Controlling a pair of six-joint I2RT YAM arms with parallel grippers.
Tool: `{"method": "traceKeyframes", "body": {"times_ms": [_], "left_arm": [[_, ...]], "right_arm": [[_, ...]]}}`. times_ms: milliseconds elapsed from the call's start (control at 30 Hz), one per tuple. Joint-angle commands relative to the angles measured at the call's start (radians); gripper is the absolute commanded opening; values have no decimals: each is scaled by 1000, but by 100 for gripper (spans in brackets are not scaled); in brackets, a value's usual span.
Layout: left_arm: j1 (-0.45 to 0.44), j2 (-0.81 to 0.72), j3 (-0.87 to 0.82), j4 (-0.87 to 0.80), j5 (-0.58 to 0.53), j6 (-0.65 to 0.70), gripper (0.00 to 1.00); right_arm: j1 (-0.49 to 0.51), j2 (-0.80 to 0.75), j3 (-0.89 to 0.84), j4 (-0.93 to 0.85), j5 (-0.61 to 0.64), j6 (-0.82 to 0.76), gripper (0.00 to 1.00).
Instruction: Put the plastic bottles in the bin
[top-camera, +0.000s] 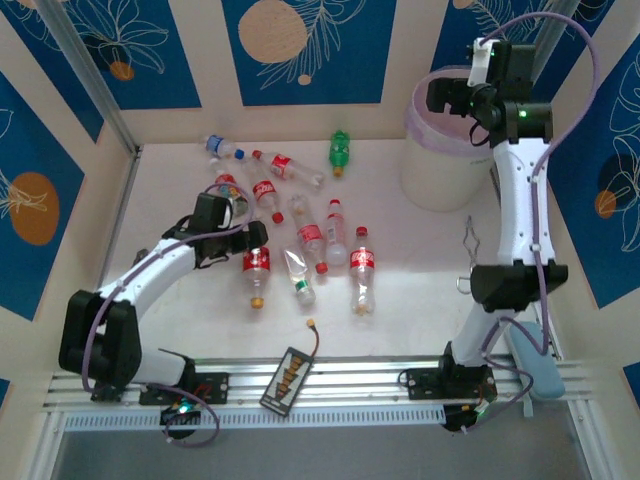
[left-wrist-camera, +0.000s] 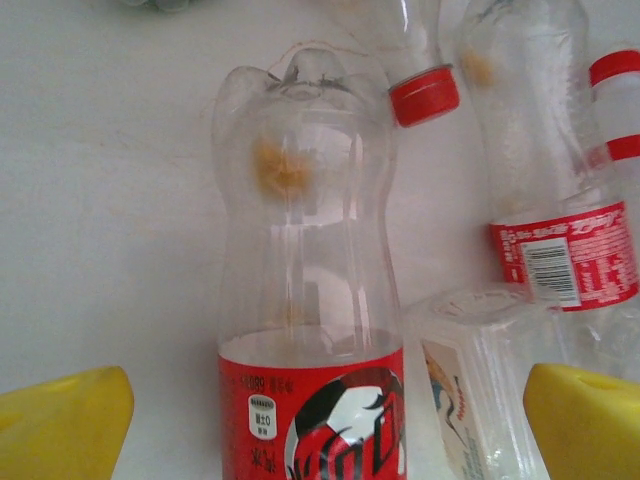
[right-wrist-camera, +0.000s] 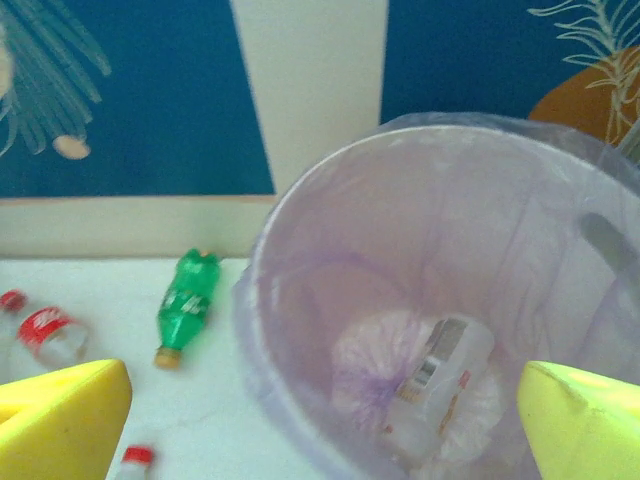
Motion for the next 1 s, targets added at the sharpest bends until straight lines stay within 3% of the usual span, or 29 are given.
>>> {"method": "traceKeyframes", "body": {"times_ms": [0,233,333,500,733,967], "left_arm": [[-34,52,39,-14,-25,31,100],[-39,160,84,25,-54,38,95],[-41,214,112,45,-49,42,92],[-40,287,142,73,-44,43,83],[-42,310,116,121,-45,22,61],[-43,246,103,101,-40,12,58]], "right_arm": [[79,-120,-167,11,10,17,99],[247,-402,-613,70,-236,147,99],[317,-492,-790,98,-279,174,99],[374,-613,-1028,158,-467,224,99],[425,-643,-1176,200,-536,299,97],[493,-588,-1168,280,-532,340,97]]}}
